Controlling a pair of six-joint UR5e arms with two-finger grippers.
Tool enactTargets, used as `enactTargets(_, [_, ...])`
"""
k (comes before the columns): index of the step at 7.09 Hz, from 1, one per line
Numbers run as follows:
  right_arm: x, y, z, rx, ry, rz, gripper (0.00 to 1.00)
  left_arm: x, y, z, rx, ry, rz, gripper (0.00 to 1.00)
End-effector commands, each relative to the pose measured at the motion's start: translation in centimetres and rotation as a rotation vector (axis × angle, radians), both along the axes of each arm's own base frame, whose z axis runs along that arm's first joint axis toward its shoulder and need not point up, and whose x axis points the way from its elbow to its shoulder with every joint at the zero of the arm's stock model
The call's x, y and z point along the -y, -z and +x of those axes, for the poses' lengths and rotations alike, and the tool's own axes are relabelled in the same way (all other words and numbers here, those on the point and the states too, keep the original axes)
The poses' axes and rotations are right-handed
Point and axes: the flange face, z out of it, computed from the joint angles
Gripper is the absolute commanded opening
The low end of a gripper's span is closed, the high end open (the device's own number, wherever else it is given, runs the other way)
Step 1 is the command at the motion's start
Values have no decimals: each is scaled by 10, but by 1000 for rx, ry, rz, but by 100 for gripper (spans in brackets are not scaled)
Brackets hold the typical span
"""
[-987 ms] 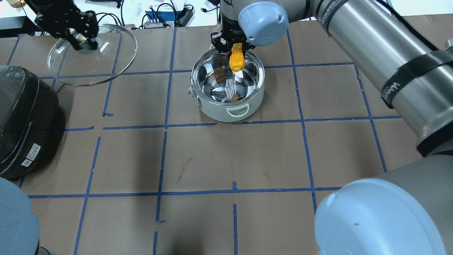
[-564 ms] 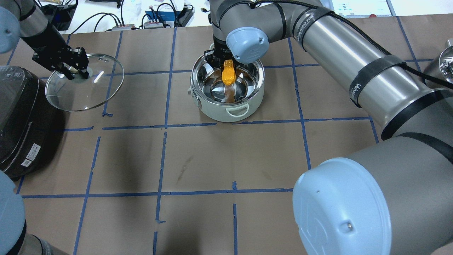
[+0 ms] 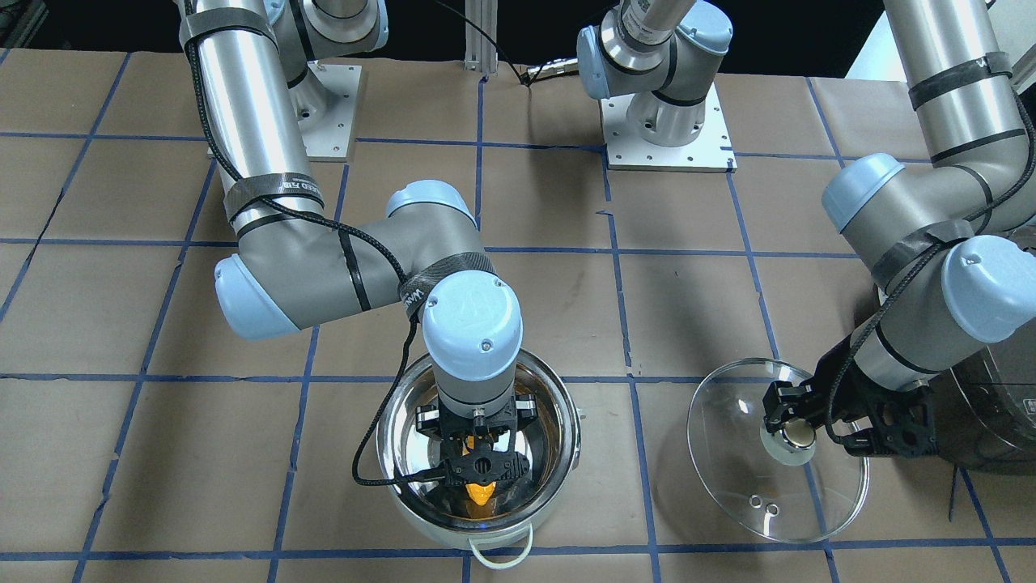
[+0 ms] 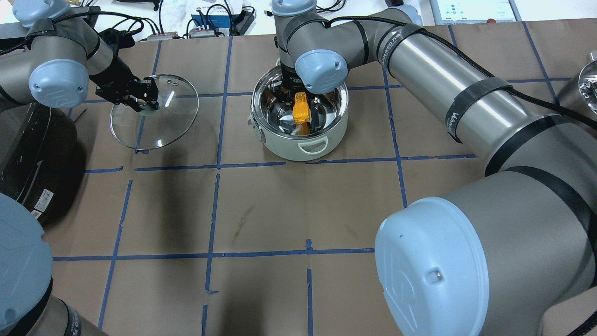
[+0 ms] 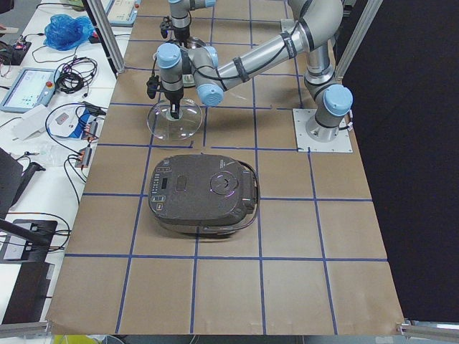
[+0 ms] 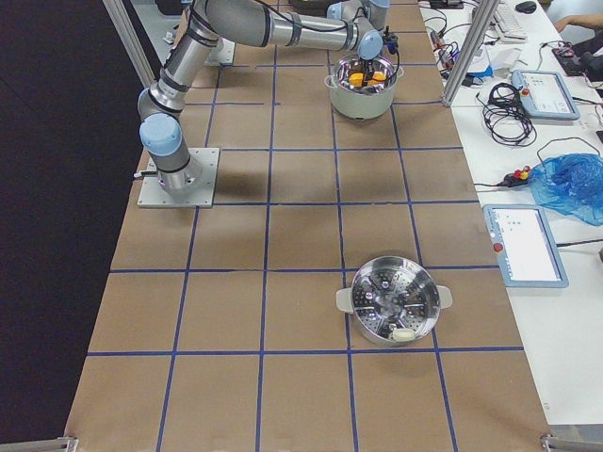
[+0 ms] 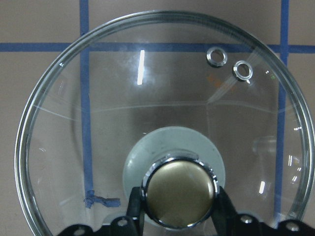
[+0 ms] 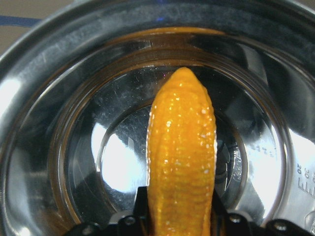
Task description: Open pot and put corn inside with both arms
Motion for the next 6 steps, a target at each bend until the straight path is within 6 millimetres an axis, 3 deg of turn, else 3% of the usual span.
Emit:
enactTargets(1, [-1,0,-1,-10,-5,-3,99,5,24,-1,-18,0,26,0])
enactTargets(2, [-2,-6,0,-11,-2,-11,100,8,35,-4,-21,6,30,0])
enactTargets(3, [-5,-24,-2,-26,-11,-37,100,11,43,-7,-20,9,27,0])
enactTargets(5, [-31,-99,-13,-13,-18,-75,100,13,53,-17,-23,20,40,1])
enactTargets(6, [-44,-128,-34,-18,0,-62,100,15,54,-23,-21,26,32,74])
